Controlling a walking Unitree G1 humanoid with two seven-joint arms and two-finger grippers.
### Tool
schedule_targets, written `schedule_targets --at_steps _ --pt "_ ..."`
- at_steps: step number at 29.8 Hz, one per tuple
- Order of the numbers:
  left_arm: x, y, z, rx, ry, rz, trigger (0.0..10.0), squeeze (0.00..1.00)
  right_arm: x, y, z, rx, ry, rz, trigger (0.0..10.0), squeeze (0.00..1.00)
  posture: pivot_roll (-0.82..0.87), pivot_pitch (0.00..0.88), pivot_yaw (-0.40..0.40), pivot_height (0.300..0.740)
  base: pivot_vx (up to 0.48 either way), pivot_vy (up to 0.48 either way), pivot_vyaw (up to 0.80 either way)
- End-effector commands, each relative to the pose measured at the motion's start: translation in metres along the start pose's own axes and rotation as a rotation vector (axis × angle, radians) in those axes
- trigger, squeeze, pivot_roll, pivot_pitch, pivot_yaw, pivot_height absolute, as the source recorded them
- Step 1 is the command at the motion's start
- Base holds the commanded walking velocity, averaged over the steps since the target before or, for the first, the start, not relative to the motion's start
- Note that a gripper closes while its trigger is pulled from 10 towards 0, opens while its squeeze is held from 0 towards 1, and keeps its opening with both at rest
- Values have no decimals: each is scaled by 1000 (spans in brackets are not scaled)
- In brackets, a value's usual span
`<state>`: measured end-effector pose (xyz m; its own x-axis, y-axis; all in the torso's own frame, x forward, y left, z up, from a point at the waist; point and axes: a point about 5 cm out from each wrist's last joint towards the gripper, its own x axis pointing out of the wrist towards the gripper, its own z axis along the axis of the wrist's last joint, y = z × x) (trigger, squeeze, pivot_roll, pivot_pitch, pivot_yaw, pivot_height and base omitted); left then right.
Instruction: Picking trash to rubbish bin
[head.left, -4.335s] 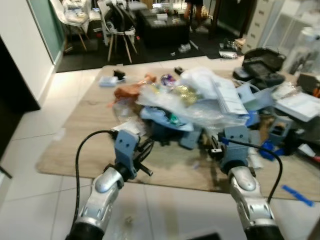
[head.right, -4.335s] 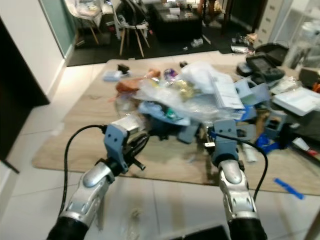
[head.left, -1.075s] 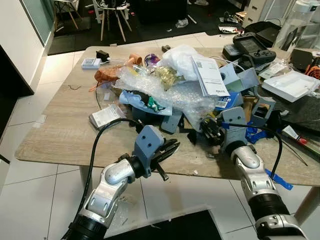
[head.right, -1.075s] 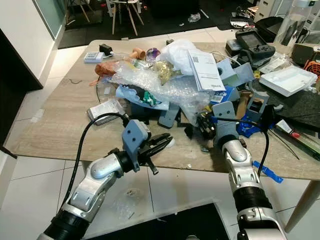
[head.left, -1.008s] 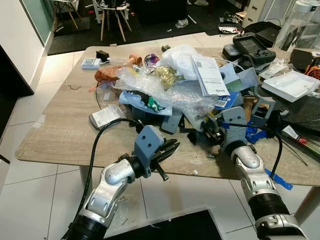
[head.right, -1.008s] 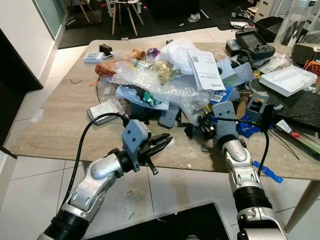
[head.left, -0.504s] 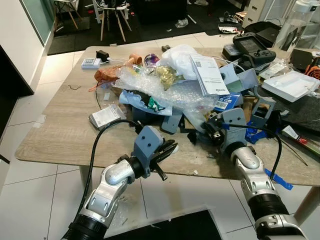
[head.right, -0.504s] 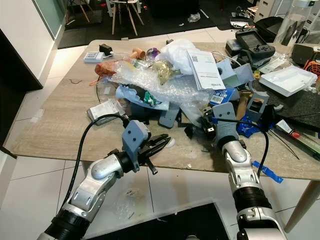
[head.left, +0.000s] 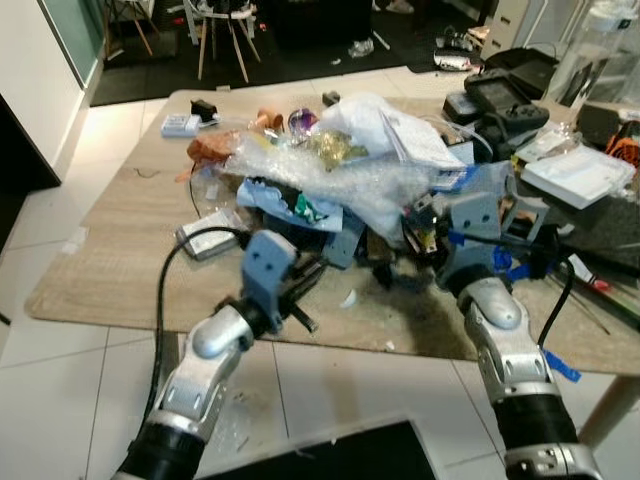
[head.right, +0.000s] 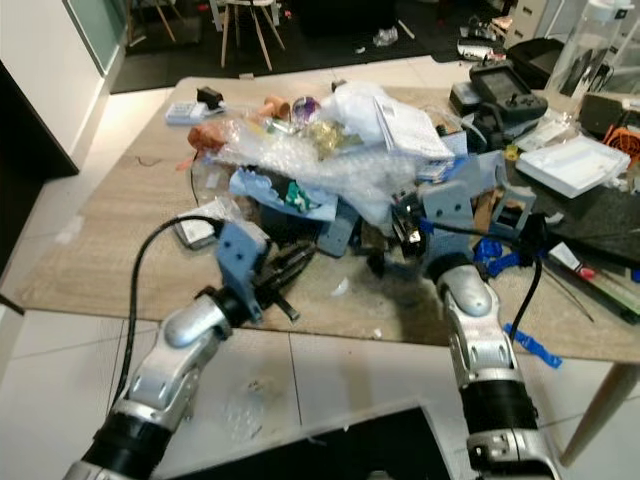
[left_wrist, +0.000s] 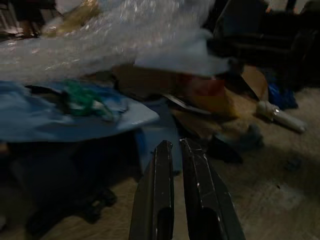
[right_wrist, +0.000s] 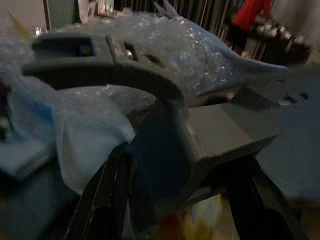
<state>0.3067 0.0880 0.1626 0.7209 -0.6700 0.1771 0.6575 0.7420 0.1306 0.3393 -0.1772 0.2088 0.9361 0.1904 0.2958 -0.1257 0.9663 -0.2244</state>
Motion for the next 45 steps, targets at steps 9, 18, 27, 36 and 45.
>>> schedule_targets --at_steps 9,18,27,36,45 --pt "-12 -4 -12 23 105 -102 10000 0 -26 23 -39 19 326 30 10000 0 -79 104 5 740 0 0 0" --pt "-17 -6 -6 1 101 -216 10000 0 -32 20 -24 63 403 125 10000 0 -86 99 17 740 0 0 0" --pt "-20 -1 6 -22 68 -253 10000 0 -32 26 25 91 320 245 10000 0 -87 95 19 740 0 0 0" --pt "-24 -3 9 -46 86 -327 10000 0 -40 36 45 160 388 391 10000 0 -92 89 16 740 0 0 0" --pt "-29 -8 7 -108 110 -384 10000 0 -31 47 67 553 266 390 10000 0 -97 80 16 740 0 0 0"
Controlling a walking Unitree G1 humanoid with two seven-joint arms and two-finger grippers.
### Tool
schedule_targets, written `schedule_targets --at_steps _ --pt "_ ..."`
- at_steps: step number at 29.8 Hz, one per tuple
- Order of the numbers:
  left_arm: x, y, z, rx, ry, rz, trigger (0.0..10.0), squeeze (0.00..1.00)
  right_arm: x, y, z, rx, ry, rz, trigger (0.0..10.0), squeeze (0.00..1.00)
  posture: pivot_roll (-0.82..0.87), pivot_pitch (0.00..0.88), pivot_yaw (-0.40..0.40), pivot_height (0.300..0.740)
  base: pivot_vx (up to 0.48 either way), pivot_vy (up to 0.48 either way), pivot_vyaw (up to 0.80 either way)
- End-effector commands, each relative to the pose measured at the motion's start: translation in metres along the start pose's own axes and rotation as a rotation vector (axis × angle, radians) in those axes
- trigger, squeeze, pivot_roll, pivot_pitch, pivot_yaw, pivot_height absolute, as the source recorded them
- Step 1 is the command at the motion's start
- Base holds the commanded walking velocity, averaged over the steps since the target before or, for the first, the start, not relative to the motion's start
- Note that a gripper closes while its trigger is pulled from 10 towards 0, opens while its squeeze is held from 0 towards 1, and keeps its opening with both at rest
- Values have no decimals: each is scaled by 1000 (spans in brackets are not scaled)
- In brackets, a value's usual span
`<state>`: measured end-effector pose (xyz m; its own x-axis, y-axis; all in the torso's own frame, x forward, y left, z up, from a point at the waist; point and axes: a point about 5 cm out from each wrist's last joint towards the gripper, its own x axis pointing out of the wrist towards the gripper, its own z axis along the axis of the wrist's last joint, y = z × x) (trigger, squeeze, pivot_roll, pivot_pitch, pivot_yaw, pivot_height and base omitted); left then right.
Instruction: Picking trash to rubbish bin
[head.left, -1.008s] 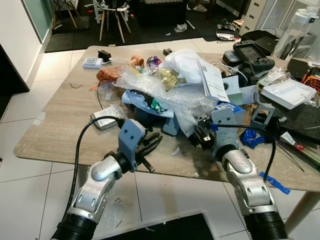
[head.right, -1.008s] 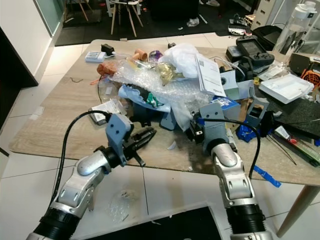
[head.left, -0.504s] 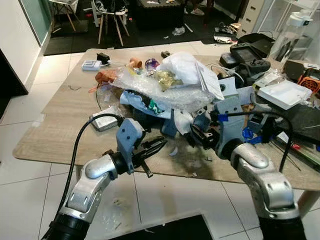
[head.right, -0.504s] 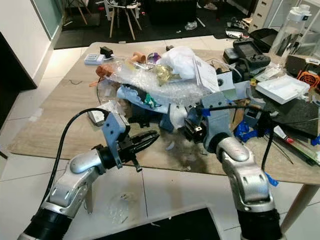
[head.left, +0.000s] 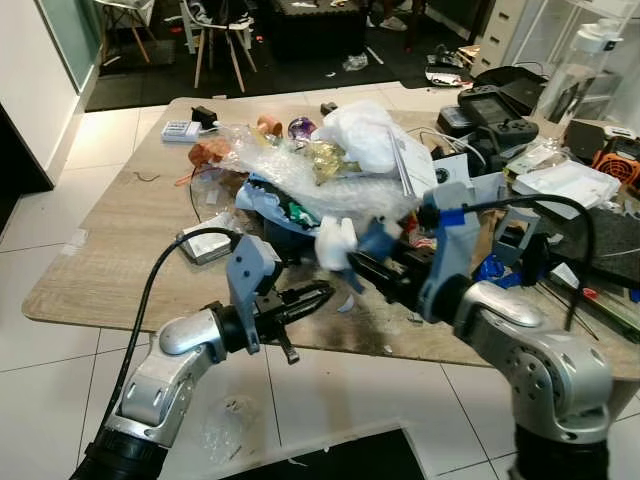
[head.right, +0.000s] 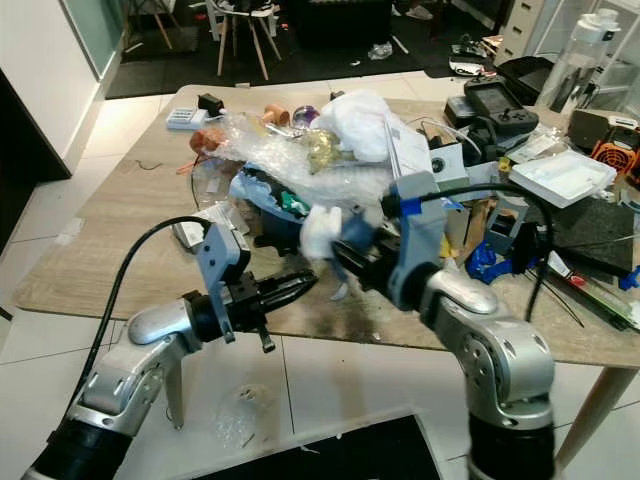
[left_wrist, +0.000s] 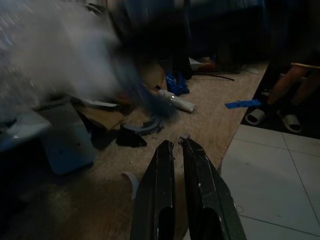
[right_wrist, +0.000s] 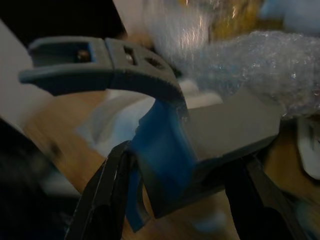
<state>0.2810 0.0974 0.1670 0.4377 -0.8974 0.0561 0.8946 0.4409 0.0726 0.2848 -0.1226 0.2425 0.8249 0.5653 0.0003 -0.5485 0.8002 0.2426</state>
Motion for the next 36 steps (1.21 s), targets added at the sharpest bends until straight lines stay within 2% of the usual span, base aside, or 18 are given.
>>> schedule_targets --at_steps 1,5,6,7,10,11,12,15,21,23,27,28,29,31,32,34,35,36 --pt "-5 0 -3 -13 25 -2 10000 0 -3 1 13 43 -65 4 10000 0 -97 80 16 740 0 0 0" --pt "-5 1 -3 -12 35 -7 10000 0 -4 0 23 66 -95 2 10000 0 -96 75 16 740 0 0 0" --pt "-5 1 -3 -9 43 -12 10000 0 -5 -2 23 -2 -63 -24 10000 0 -100 74 19 740 0 0 0" --pt "-3 0 -3 8 58 -23 10000 0 -7 -7 19 -227 31 -103 10000 0 -102 74 21 740 0 0 0" --pt "0 1 -3 24 54 -1 10000 0 -7 -7 15 -331 77 -119 10000 0 -102 74 24 740 0 0 0" --pt "1 3 -3 27 49 14 10000 0 -6 -3 15 -297 62 -94 10000 0 -104 73 25 740 0 0 0" --pt "3 6 -4 55 61 50 10000 0 -2 6 21 -68 -42 -51 10000 0 -104 73 26 740 0 0 0" --pt "4 6 -4 58 60 45 10000 0 -1 6 23 -63 -60 -78 10000 0 -106 74 28 740 0 0 0" --pt "7 29 1 135 29 284 10000 0 -6 -16 32 -657 -68 -283 10000 0 -113 74 32 740 0 0 0" --pt "7 32 1 132 29 313 10000 0 -6 -16 30 -724 -43 -261 10000 0 -114 74 31 740 0 0 0" --pt "12 24 -1 113 18 258 10000 0 -9 -25 20 -642 74 -299 10000 0 -116 73 26 740 0 0 0" --pt "12 23 -2 116 23 258 10000 0 -10 -26 18 -660 100 -297 10000 0 -117 72 25 740 0 0 0" --pt "12 23 -3 116 23 267 10000 0 -11 -31 15 -806 157 -315 10000 0 -118 70 23 740 0 0 0" --pt "12 23 -3 116 22 269 10000 0 -11 -33 15 -851 168 -321 10000 0 -118 70 23 740 0 0 0" --pt "13 23 -3 117 20 271 10000 0 -11 -33 14 -715 145 -331 10000 0 -118 67 21 740 0 0 0" --pt "14 23 -4 123 16 279 10000 0 -12 -42 17 -959 171 -383 10000 0 -121 64 18 740 0 0 0" --pt "14 23 -4 130 10 296 10000 0 -9 -39 16 -783 124 -348 10000 0 -122 63 17 740 0 0 0" --pt "14 23 -4 130 10 296 10000 0 -9 -39 16 -783 124 -348 10000 0 -122 63 17 740 0 0 0"
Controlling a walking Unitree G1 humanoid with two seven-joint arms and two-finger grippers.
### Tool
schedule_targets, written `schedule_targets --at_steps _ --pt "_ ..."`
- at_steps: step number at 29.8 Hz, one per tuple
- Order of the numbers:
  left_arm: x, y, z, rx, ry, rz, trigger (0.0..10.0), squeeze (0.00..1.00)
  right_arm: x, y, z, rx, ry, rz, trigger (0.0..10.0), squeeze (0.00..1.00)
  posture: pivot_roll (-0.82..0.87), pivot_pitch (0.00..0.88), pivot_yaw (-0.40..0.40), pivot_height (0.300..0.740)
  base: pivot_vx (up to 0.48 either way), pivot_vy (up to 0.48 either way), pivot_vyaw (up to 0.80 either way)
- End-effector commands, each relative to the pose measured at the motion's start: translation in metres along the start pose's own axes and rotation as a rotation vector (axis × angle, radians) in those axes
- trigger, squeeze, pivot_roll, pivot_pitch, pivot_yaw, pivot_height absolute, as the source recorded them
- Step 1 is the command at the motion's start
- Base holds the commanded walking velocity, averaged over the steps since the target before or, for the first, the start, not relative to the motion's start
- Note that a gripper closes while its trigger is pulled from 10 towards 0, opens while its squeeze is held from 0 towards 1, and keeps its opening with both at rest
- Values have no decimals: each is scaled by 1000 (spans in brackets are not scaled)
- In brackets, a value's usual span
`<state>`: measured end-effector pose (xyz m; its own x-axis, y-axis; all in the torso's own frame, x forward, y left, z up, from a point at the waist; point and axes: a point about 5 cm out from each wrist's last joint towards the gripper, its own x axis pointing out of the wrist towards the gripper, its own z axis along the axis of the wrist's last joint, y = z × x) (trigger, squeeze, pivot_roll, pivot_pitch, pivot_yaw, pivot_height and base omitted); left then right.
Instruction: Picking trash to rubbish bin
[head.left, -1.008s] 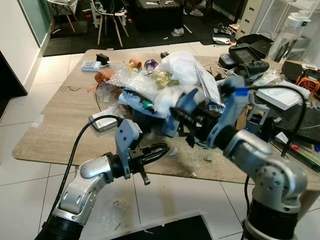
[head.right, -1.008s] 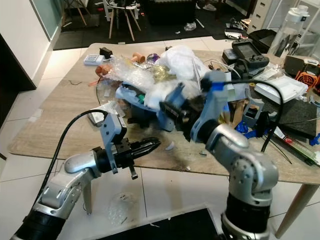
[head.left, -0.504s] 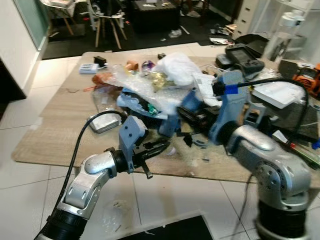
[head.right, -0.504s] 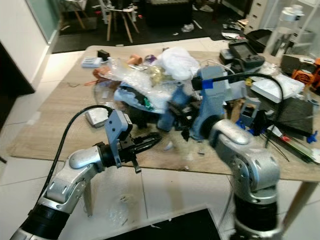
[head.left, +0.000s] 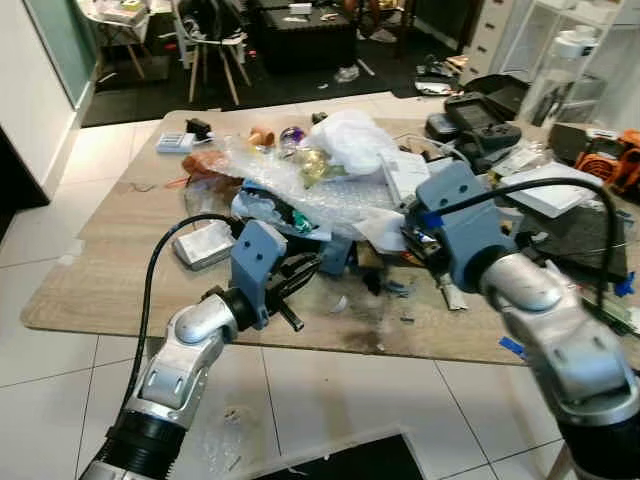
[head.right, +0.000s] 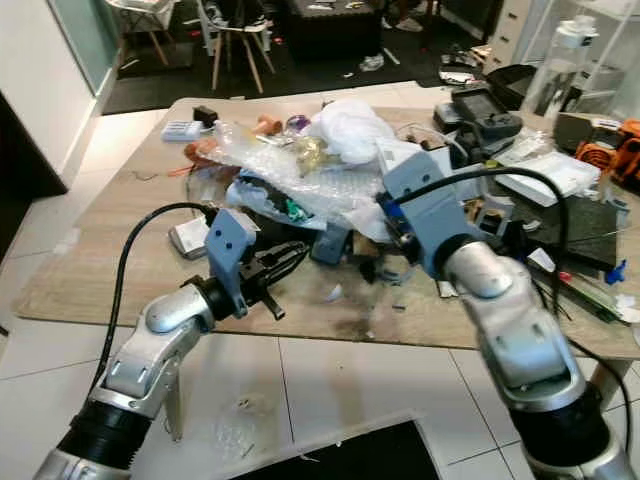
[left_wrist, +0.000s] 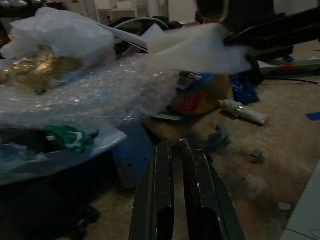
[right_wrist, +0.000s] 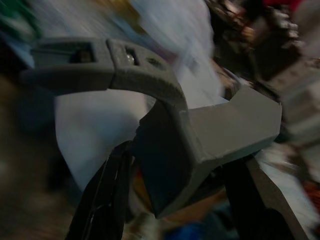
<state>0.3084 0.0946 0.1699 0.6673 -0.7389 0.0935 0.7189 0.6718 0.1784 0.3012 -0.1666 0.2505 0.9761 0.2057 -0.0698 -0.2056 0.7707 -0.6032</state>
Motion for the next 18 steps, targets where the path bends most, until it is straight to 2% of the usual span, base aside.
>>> schedule_targets --at_steps 1,2,4,5,6,7,8,10,11,12,13,14,15,16,18 --pt "-1 -1 -5 4 12 12 10000 0 1 5 1 88 -25 31 10000 0 -122 63 17 740 0 0 0" --pt "0 3 -5 15 2 66 10000 0 2 -5 -1 105 -19 -56 10000 0 -122 62 13 740 0 0 0" --pt "1 6 -4 20 -3 99 10000 0 2 -5 -1 298 -39 -25 10000 0 -123 61 12 740 0 0 0" --pt "1 7 -4 20 -5 108 10000 0 2 -12 -4 138 -11 -92 10000 0 -122 61 12 740 0 0 0" --pt "0 7 -4 19 -5 114 10000 0 2 -22 -4 -139 3 -184 10000 0 -121 62 10 740 0 0 0" --pt "0 7 -4 19 -5 114 10000 0 2 -22 -4 -139 3 -184 10000 0 -121 62 10 740 0 0 0" --pt "0 7 -5 17 -6 115 10000 0 4 -19 -8 147 5 -126 10000 0 -123 59 11 740 0 0 0" --pt "1 6 -5 18 -5 112 10000 0 4 -27 -16 -199 65 -214 10000 0 -120 59 9 740 0 0 0" --pt "1 5 -5 18 -5 111 10000 0 2 -34 -15 -387 51 -271 10000 0 -119 59 8 740 0 0 0" --pt "1 5 -5 18 -6 110 10000 0 2 -34 -15 -336 39 -258 10000 0 -119 58 9 740 0 0 0" --pt "1 5 -5 18 -7 110 10000 0 3 -34 -15 -233 25 -237 10000 0 -120 57 10 740 0 0 0" --pt "0 5 -6 18 -7 111 10000 0 4 -22 -18 100 32 -119 10000 0 -122 56 9 740 0 0 0" --pt "0 5 -6 18 -7 111 10000 0 4 -22 -18 100 32 -119 10000 0 -122 56 9 740 0 0 0" --pt "1 5 -6 17 -8 111 10000 0 3 -19 -21 50 50 -99 10000 0 -119 58 8 740 0 0 0" --pt "1 5 -6 19 -10 116 10000 0 2 -10 -26 136 72 -53 10000 0 -118 59 9 740 0 0 0"
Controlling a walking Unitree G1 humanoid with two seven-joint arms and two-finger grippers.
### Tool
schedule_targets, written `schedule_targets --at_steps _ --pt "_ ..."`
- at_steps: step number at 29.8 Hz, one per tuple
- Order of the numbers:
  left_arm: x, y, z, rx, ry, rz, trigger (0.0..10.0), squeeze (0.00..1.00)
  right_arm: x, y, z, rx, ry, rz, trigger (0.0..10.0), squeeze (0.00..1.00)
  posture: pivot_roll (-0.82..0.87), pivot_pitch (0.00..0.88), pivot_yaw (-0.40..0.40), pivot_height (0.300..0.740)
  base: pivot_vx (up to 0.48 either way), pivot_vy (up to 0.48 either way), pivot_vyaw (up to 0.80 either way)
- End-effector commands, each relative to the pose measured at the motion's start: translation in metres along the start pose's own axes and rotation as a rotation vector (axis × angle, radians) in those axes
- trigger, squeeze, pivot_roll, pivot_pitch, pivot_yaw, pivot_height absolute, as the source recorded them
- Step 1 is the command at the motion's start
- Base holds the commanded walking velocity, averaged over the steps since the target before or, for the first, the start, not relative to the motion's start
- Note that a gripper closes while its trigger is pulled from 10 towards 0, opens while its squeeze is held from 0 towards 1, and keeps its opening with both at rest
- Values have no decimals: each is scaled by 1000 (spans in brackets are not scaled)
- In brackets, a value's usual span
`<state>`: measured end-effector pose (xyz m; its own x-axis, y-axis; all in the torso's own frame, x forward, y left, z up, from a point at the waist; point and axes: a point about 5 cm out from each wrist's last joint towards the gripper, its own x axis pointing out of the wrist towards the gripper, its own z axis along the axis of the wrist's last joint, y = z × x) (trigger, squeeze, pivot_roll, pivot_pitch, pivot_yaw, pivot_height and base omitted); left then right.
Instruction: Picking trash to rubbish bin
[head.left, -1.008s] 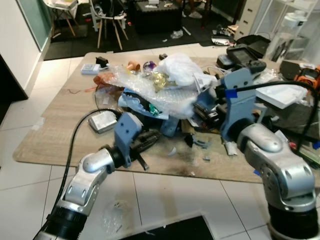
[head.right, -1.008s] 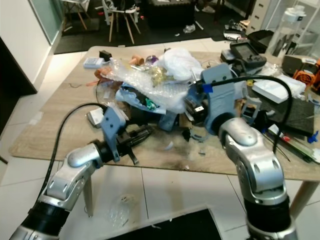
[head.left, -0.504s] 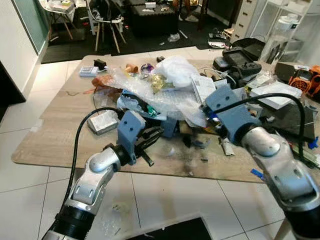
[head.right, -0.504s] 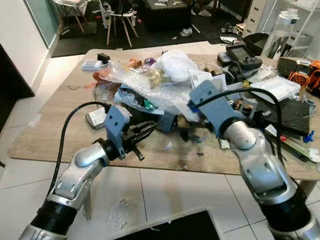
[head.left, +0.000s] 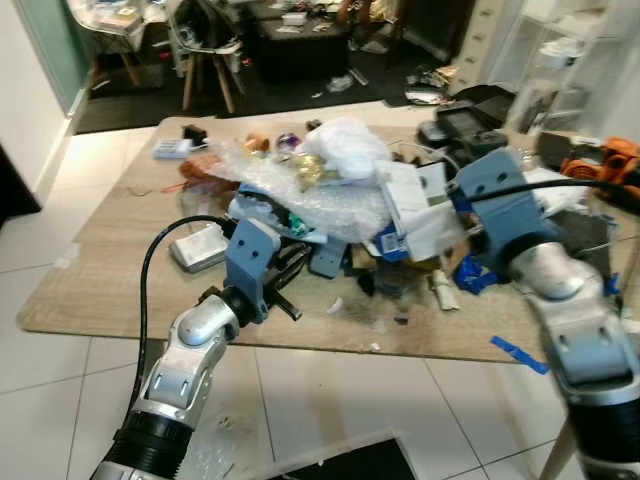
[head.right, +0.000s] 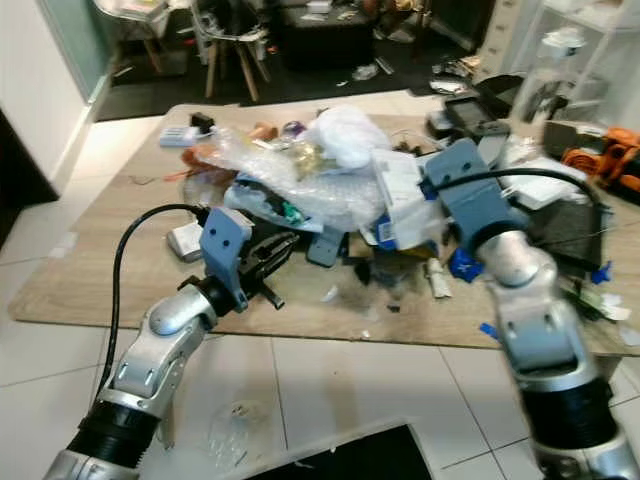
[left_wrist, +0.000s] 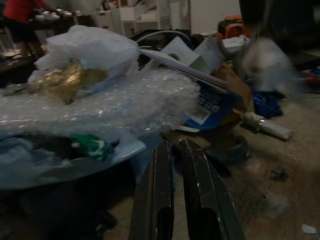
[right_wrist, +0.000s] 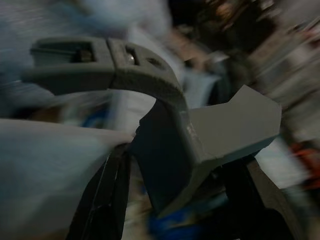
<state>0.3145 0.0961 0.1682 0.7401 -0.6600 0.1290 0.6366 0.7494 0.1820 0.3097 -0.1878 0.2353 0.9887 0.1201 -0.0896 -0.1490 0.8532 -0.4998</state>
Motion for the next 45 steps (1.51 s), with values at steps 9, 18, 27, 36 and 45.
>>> schedule_targets --at_steps 9,18,27,36,45 --pt "-2 5 -2 9 -12 79 10000 0 3 2 -8 -42 23 -29 10000 0 -115 73 9 740 0 0 0" --pt "-1 7 1 17 -31 111 10000 0 3 -10 4 180 -147 -142 10000 0 -115 73 11 740 0 0 0" --pt "-2 19 2 37 -39 215 10000 0 2 13 18 307 -293 7 10000 0 -115 69 14 740 0 0 0" --pt "-10 31 -7 -29 -5 359 10000 0 3 25 10 273 -329 -36 10000 0 -105 60 11 740 0 0 0" --pt "-17 42 -16 -44 18 511 10000 0 4 30 -5 305 -325 -85 10000 0 -95 49 10 740 0 0 -247"
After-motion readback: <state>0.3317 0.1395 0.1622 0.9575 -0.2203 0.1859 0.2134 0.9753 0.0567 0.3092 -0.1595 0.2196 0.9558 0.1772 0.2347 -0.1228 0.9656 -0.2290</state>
